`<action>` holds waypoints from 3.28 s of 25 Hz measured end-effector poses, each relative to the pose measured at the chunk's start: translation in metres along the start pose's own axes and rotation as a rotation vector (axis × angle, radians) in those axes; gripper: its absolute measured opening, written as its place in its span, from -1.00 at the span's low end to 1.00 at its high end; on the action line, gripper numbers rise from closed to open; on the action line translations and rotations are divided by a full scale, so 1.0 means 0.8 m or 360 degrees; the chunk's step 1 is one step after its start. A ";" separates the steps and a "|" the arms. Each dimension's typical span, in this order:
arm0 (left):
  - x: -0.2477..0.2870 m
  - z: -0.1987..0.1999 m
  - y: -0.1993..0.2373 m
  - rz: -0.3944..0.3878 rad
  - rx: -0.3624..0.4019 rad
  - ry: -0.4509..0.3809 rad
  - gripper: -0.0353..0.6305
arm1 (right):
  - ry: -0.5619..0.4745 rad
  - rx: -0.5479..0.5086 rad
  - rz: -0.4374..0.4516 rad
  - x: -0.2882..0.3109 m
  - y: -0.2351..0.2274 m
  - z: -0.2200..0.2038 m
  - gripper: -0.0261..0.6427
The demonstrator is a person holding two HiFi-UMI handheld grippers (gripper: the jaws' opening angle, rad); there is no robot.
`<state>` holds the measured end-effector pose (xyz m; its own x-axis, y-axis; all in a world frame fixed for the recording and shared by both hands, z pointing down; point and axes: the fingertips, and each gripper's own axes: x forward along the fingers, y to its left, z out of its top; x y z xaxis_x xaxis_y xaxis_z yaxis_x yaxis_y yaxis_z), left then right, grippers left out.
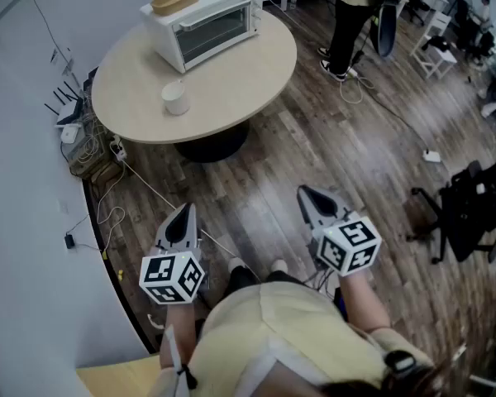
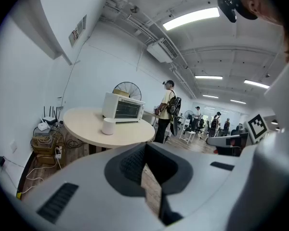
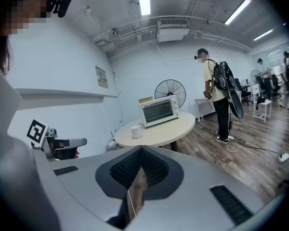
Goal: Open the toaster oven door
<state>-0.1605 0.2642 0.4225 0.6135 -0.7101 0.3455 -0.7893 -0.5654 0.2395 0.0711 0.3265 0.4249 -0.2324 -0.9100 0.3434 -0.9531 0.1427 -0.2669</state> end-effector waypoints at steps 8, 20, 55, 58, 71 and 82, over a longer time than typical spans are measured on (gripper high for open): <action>0.017 -0.009 -0.015 0.0014 0.0024 0.0041 -0.89 | 0.0030 0.0018 -0.0006 0.001 -0.021 -0.003 -0.91; 0.035 -0.019 -0.066 0.0044 -0.0002 0.0036 -0.89 | 0.0024 0.0062 0.0031 -0.016 -0.066 -0.010 -0.91; 0.180 0.060 0.045 -0.0042 -0.0032 0.0035 -0.89 | 0.0133 0.0311 0.0177 0.200 -0.041 0.063 -0.71; 0.187 0.069 0.066 -0.0057 -0.0028 0.0036 -0.89 | 0.0134 0.0366 0.0158 0.224 -0.037 0.070 -0.66; 0.213 0.111 0.125 0.0028 0.0014 -0.0032 -0.89 | 0.0111 0.0440 0.0134 0.299 -0.033 0.129 -0.59; 0.270 0.142 0.161 0.0217 -0.0082 -0.0082 -0.88 | 0.0092 0.0423 0.0274 0.390 -0.061 0.186 -0.53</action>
<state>-0.1272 -0.0098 0.4247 0.5001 -0.8002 0.3311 -0.8647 -0.4410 0.2403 0.0736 -0.0222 0.4112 -0.4039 -0.8566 0.3211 -0.8165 0.1793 -0.5488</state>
